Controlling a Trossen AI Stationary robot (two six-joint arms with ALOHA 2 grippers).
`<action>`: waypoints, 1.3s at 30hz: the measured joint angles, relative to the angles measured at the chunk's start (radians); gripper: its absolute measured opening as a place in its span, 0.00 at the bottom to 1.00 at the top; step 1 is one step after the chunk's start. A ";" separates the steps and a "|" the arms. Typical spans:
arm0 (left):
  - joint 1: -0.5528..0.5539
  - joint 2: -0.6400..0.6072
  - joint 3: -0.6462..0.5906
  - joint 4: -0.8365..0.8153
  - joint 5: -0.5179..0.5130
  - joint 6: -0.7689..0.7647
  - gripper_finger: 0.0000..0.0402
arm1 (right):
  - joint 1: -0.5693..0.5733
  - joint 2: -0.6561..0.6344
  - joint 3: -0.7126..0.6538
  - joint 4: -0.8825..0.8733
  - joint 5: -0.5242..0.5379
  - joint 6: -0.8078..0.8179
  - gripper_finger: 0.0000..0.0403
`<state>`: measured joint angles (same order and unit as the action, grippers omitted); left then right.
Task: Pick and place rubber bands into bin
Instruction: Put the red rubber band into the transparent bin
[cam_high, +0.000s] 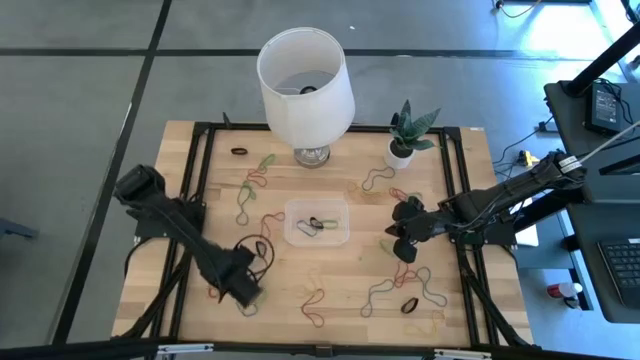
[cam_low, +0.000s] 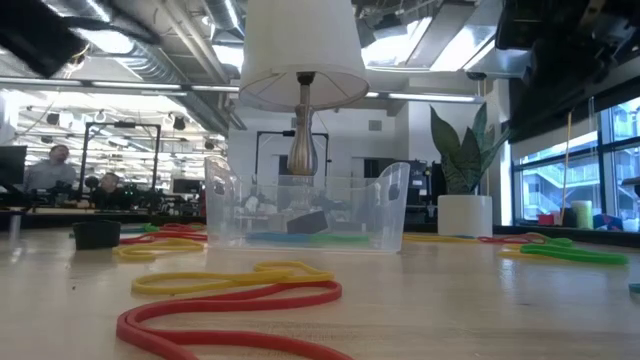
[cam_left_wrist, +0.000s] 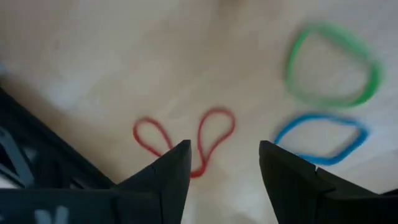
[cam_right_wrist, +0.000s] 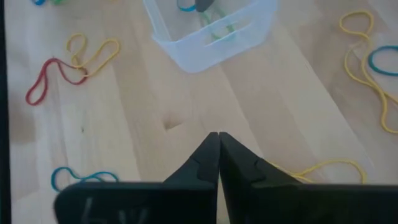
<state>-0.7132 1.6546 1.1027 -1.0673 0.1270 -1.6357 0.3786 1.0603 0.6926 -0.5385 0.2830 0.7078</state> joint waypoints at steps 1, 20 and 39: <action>-0.012 0.013 0.000 0.000 0.025 -0.004 0.45 | 0.000 0.000 0.000 0.004 -0.003 -0.005 0.04; -0.054 0.272 0.008 0.036 0.064 0.111 0.22 | 0.000 0.000 0.000 0.090 -0.043 -0.010 0.04; -0.033 0.086 0.156 -0.209 -0.117 0.041 0.00 | 0.000 0.000 0.000 0.110 -0.051 -0.036 0.04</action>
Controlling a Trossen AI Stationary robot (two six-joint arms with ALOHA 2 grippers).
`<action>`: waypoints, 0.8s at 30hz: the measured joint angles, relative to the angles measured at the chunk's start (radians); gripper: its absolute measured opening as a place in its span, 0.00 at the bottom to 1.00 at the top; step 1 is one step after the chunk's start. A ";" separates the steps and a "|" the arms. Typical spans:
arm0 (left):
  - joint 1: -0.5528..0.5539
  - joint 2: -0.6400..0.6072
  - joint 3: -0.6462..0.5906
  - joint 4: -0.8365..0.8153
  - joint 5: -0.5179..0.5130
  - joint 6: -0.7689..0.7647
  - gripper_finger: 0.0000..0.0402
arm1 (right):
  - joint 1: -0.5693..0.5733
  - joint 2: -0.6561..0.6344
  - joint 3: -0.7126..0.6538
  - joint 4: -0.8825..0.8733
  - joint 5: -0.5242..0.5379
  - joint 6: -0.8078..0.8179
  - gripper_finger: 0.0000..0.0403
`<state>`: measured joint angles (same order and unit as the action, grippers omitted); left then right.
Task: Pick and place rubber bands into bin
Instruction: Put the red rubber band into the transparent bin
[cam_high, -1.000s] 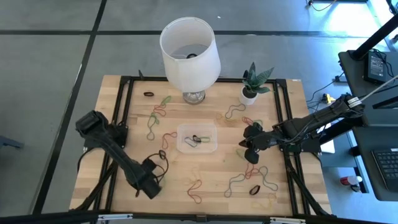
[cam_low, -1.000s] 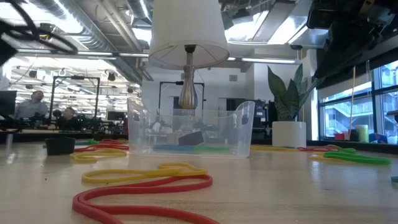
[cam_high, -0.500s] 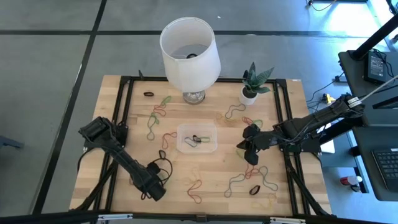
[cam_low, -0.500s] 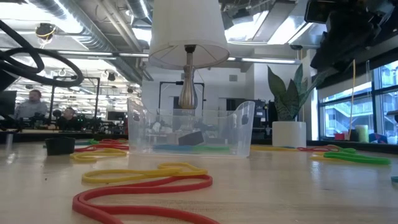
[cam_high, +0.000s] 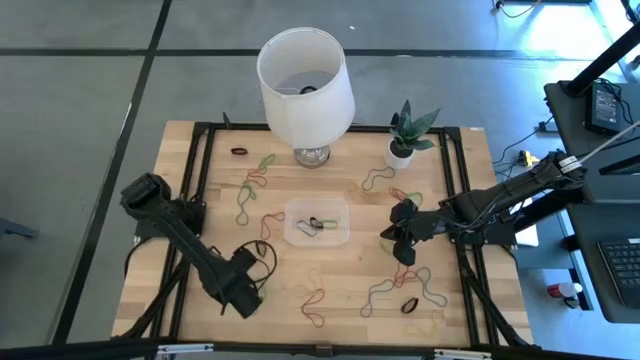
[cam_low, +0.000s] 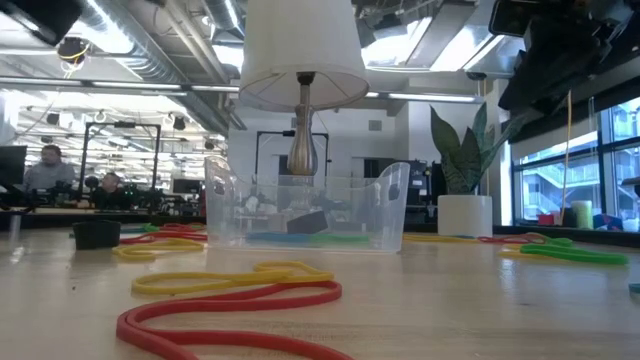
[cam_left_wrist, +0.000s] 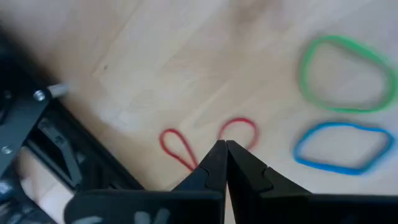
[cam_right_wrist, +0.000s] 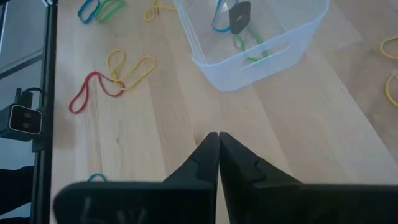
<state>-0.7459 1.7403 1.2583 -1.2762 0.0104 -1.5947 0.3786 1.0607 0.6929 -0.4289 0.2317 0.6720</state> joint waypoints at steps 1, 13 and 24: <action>-0.001 -0.003 -0.005 -0.002 0.001 0.000 0.00 | 0.000 0.000 0.000 0.000 0.000 0.000 0.04; -0.037 -0.005 -0.294 0.441 0.241 -0.126 0.30 | 0.000 0.000 0.000 0.000 0.002 -0.003 0.04; -0.075 -0.020 -0.402 0.568 0.232 -0.185 0.17 | 0.000 0.000 0.000 0.015 0.003 -0.001 0.04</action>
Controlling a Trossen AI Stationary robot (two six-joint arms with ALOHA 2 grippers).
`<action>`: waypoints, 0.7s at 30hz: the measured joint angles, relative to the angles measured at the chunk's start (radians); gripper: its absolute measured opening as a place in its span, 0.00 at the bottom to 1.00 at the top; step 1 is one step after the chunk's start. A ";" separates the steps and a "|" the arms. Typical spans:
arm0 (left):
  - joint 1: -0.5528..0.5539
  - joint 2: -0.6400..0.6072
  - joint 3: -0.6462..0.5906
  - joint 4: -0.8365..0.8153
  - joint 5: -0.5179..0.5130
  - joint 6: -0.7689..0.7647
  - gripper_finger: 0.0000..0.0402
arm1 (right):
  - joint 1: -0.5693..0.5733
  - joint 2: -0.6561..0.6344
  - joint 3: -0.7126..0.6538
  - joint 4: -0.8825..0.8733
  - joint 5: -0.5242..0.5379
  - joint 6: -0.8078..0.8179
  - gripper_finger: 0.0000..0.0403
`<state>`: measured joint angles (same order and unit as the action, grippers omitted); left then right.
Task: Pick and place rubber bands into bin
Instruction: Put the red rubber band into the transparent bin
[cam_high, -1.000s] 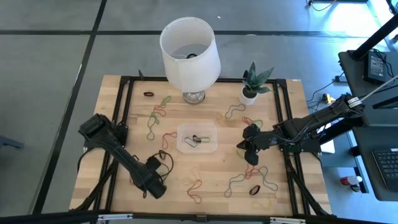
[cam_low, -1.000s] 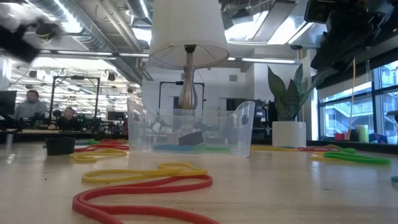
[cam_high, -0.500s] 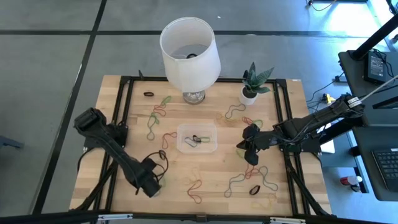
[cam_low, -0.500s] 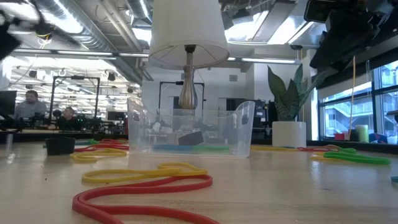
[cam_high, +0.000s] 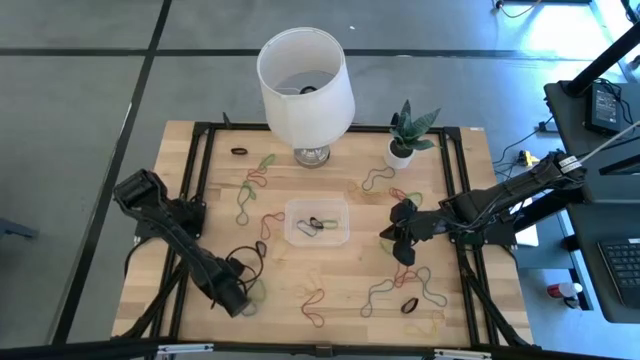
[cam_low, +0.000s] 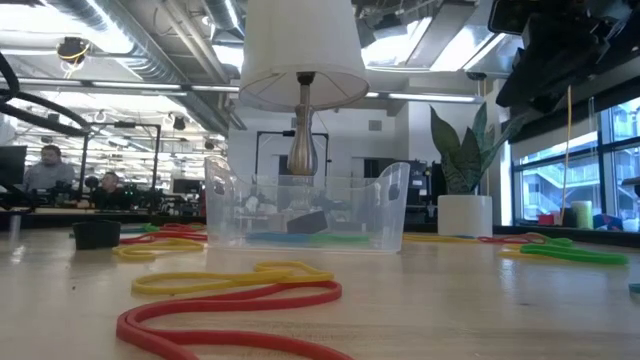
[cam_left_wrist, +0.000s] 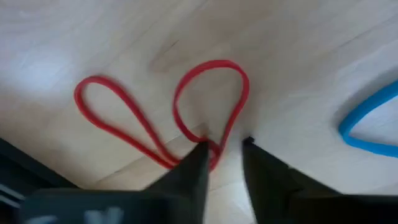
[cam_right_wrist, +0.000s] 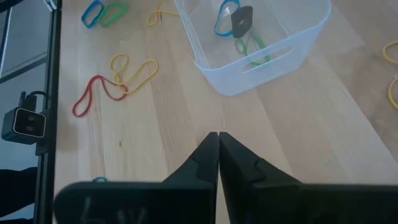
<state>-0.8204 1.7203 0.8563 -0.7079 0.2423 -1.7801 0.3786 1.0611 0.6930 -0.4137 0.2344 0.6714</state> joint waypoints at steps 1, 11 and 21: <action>0.003 0.000 -0.001 -0.005 0.003 0.003 0.11 | 0.000 0.000 0.000 0.000 0.000 0.000 0.04; 0.011 -0.028 0.095 -0.236 -0.086 -0.039 0.00 | 0.000 0.000 0.000 0.001 0.000 -0.002 0.04; 0.052 -0.103 0.408 -0.580 -0.296 -0.027 0.00 | 0.000 0.000 0.000 0.003 0.011 -0.009 0.04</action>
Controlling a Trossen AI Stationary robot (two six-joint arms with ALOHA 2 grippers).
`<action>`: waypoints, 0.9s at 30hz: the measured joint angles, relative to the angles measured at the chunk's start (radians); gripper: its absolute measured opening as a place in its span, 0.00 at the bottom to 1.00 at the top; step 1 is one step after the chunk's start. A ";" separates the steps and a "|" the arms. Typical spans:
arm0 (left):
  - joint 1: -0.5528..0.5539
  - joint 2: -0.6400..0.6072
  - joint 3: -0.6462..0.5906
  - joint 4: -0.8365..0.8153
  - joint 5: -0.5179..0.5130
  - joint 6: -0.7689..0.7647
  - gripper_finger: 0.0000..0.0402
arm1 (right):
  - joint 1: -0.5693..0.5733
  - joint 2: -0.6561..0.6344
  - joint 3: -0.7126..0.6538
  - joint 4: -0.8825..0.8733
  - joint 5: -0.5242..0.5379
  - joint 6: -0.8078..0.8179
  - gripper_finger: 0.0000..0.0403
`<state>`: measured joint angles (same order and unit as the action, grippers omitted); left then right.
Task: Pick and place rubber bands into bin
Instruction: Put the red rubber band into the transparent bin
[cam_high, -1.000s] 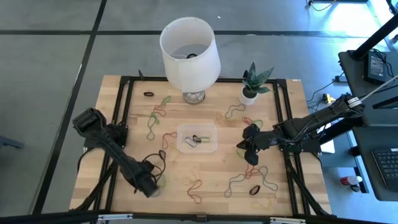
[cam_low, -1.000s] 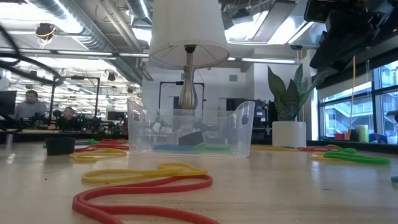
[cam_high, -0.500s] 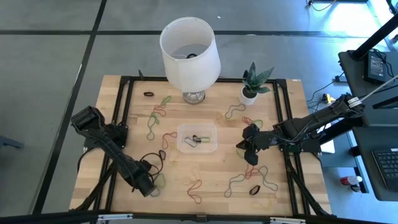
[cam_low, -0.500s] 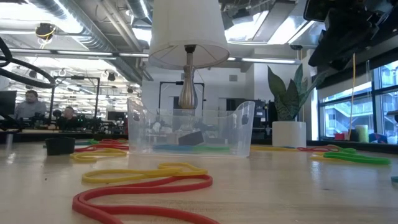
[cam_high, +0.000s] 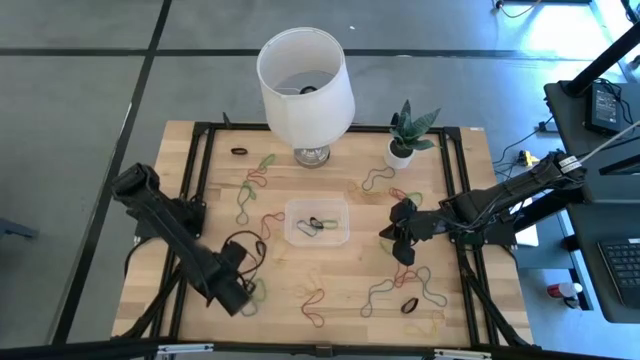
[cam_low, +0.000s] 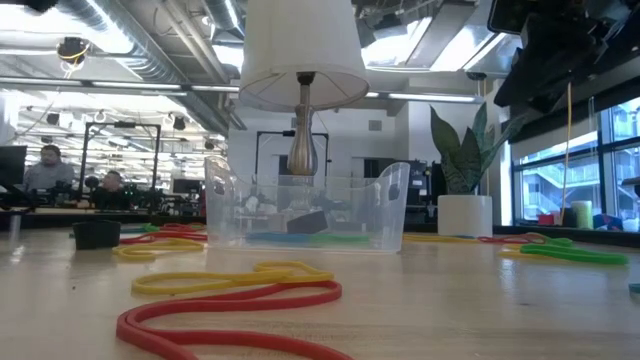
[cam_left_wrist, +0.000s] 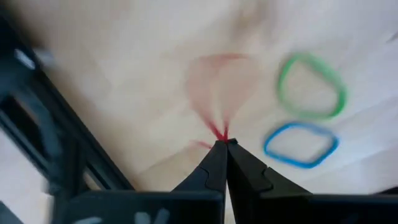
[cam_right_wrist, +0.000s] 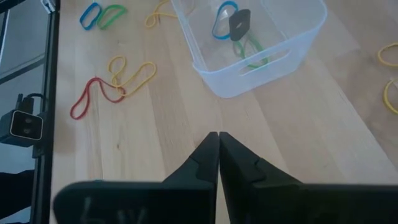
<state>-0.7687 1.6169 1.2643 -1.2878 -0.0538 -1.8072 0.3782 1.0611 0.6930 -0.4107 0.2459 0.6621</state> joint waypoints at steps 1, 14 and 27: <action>0.012 0.000 0.033 -0.031 -0.023 0.013 0.00 | 0.000 0.000 0.000 0.000 0.000 -0.008 0.04; 0.364 0.024 0.316 -0.001 -0.276 0.605 0.00 | 0.000 0.002 0.000 0.000 0.000 -0.013 0.04; 0.680 0.234 0.335 0.269 -0.116 1.115 0.00 | 0.000 0.002 0.000 -0.001 0.000 -0.009 0.04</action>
<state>-0.0882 1.8509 1.5990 -1.0190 -0.1703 -0.6925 0.3782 1.0626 0.6930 -0.4114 0.2455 0.6533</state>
